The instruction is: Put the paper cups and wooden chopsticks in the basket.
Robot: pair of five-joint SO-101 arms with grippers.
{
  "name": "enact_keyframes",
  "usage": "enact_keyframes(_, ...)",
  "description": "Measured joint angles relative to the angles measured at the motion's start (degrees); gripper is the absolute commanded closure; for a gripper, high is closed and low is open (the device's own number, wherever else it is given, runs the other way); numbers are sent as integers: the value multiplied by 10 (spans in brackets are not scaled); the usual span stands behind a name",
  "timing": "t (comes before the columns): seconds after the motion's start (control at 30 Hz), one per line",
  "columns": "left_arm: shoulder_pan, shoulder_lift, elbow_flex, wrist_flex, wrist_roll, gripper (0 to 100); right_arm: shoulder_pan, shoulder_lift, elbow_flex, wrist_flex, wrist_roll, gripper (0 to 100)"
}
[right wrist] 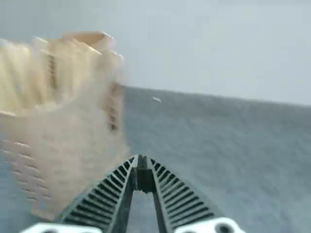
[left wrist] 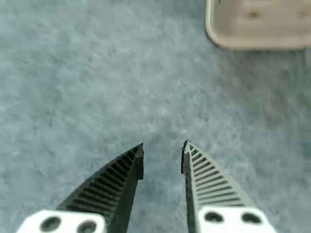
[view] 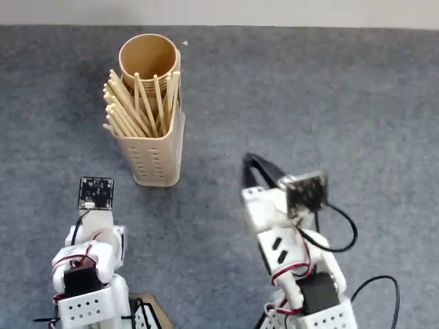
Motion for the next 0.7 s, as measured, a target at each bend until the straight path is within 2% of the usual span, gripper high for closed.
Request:
enact_keyframes(0.07,0,0,0,13,0,837,57,-5,70,-2,0,993)
enact_keyframes(0.27,0,-1,0,19,0,837,176,8,87,-30,0,993)
enact_keyframes(0.4,0,-1,0,19,0,837,245,7,87,2,0,993)
enact_keyframes(0.57,0,-1,0,19,0,837,327,7,87,108,0,993)
enact_keyframes(0.7,0,-1,0,19,0,837,360,7,87,265,0,993)
